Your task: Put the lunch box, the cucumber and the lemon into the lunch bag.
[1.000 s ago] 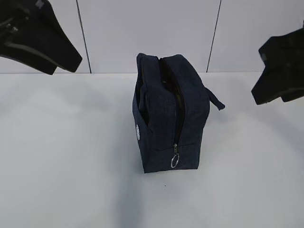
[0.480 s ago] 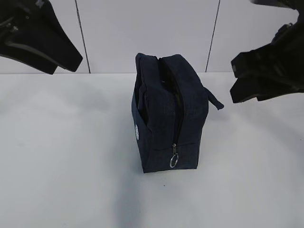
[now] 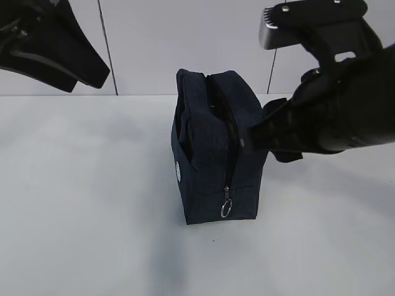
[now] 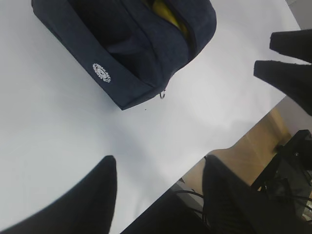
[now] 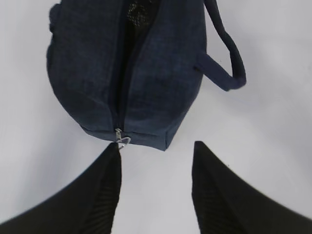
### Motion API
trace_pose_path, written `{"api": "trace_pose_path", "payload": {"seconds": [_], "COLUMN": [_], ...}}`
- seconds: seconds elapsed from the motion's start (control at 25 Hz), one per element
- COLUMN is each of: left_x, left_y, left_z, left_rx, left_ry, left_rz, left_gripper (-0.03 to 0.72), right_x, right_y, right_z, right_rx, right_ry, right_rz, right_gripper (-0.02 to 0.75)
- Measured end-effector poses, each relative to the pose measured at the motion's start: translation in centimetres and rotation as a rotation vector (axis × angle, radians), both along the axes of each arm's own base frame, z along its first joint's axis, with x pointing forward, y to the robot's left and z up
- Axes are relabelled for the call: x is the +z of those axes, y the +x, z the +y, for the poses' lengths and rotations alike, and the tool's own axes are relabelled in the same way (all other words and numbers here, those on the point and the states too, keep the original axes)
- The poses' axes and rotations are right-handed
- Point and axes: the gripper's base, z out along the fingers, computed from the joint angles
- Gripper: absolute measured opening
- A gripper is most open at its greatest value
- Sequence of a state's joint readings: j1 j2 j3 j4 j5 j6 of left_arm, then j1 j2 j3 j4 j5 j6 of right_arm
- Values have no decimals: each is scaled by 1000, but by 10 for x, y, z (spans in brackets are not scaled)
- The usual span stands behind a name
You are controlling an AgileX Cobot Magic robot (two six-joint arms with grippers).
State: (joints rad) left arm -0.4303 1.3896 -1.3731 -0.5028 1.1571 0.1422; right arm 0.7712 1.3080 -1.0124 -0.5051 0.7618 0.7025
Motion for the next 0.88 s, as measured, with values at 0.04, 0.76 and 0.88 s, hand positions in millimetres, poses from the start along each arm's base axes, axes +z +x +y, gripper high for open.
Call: {"api": "trace_pose_path", "payload": {"seconds": [0.04, 0.76, 0.88], "left_x": [0, 1, 1], "left_y": [0, 0, 1], "left_z": [0, -1, -1], "left_rx": [0, 3, 7], "left_ry": [0, -19, -23], "left_rz": [0, 1, -6], "left_gripper": [412, 412, 412], "right_x": [-2, -83, -95], "right_y": [-3, -50, -55], "right_z": [5, 15, 9], "right_rx": [11, 57, 60], "right_ry": [1, 151, 163], "right_rz": [-23, -284, -277], "right_gripper": [366, 366, 366]}}
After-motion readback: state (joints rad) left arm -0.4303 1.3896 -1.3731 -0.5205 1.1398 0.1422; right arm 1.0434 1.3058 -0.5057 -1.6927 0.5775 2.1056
